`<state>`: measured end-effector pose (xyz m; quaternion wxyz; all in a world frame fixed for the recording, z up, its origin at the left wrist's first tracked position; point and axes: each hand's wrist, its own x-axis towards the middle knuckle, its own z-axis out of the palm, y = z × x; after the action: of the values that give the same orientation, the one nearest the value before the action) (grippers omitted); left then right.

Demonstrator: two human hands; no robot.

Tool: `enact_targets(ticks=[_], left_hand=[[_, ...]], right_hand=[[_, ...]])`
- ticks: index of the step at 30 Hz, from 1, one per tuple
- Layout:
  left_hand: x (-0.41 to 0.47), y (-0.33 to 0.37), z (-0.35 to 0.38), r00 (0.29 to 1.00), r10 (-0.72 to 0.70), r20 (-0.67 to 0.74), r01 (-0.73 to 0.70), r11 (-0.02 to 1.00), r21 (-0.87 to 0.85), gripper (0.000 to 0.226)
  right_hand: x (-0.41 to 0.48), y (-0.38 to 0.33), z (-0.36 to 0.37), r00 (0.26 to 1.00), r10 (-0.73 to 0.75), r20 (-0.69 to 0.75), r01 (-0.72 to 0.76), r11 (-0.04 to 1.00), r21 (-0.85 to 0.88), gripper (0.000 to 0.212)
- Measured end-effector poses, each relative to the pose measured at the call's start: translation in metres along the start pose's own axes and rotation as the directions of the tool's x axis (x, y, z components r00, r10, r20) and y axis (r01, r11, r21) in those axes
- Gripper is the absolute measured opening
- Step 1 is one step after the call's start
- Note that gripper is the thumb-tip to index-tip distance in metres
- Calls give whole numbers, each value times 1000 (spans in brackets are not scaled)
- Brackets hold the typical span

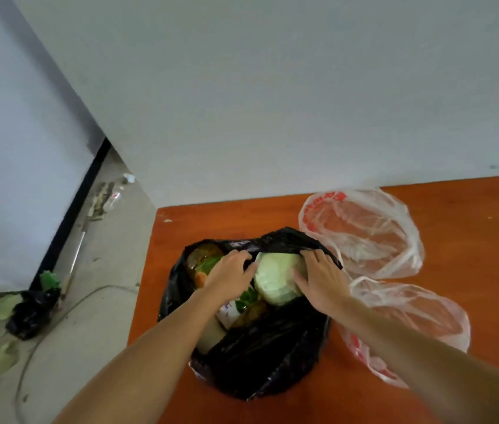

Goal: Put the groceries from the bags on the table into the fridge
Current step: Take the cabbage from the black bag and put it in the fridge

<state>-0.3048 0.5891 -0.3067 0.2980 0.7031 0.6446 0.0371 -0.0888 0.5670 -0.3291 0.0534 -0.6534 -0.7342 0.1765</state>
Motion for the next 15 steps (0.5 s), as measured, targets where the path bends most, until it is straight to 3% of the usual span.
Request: enact_targets(ticks=[6,11,13,15], left_hand=[[64,12,7,990,62,129,-52,996,-75,56],[90,19,15,952,18,305,63,965,-253,59],[94,17,24,945,18,327,82,954,-289,63],[93,12,33,949,7,315,103,937,-334,65]], right_hand=[[32,4,-3,982,159,100,-182,937,298,60],[52,19,11,861,354,365,-503,698,509,67],[51,20,22,873,384,300,-487,668,563,67],[41,17,29,921,383,70,-363,783,506,66]])
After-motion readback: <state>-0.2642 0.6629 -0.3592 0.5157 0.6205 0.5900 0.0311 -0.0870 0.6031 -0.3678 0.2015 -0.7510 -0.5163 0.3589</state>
